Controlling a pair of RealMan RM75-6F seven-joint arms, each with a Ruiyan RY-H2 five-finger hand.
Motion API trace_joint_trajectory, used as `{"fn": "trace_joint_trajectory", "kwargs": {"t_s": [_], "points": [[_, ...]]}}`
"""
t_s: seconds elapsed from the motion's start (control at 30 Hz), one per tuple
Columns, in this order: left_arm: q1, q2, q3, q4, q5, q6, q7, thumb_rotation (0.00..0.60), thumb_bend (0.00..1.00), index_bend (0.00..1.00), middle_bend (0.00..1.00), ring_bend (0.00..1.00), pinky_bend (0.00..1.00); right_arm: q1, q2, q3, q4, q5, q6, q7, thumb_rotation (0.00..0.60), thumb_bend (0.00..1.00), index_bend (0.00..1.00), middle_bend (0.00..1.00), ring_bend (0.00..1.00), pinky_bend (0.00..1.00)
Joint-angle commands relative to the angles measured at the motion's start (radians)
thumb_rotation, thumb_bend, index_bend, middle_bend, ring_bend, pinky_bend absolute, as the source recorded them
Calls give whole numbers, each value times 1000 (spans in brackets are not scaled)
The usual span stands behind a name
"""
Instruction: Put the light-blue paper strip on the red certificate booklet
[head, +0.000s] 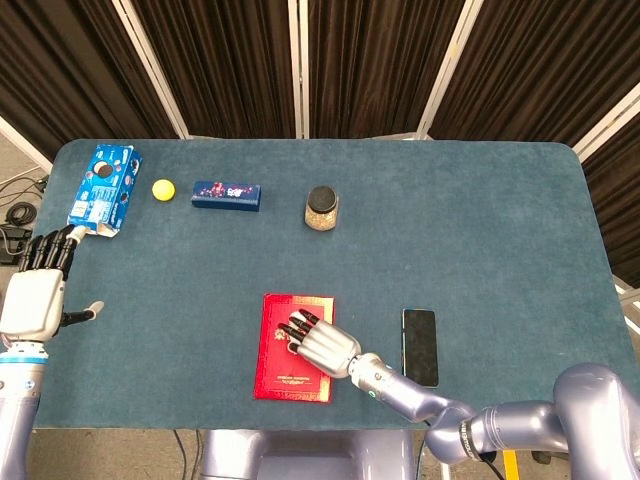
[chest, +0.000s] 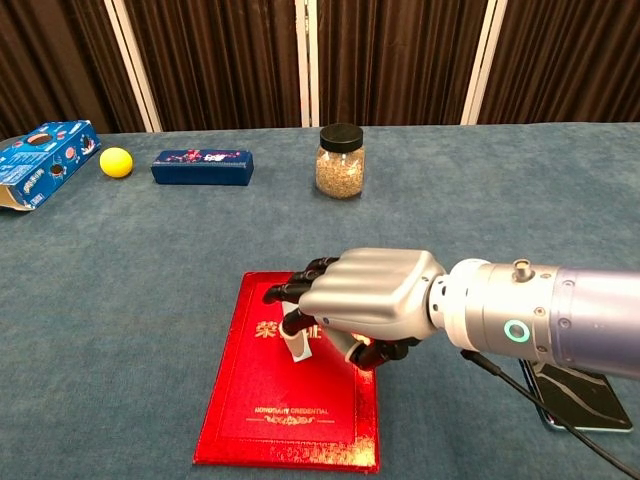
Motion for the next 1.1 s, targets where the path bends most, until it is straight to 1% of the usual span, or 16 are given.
{"fn": "trace_joint_trajectory", "kwargs": {"t_s": [0.03, 0.27, 0.63, 1.1], "points": [[1, 1, 0, -1, 1, 0, -1, 600, 0, 0, 0, 0, 0, 1, -4, -4, 5, 0, 1, -5, 600, 974, 351, 0, 0, 0], [2, 4, -3, -2, 2, -3, -10, 600, 0, 0, 0, 0, 0, 2, -18, -18, 18, 8, 4, -22, 600, 974, 355, 0, 0, 0], [4, 7, -6, -7, 2, -6, -15, 600, 0, 0, 0, 0, 0, 7, -6, -7, -1, 5, 17, -12, 600, 974, 359, 0, 0, 0], [6, 11, -7, -10, 5, -8, -20, 600, 0, 0, 0, 0, 0, 9, -6, -26, 7, 15, 11, -22, 600, 974, 363, 0, 0, 0]]}}
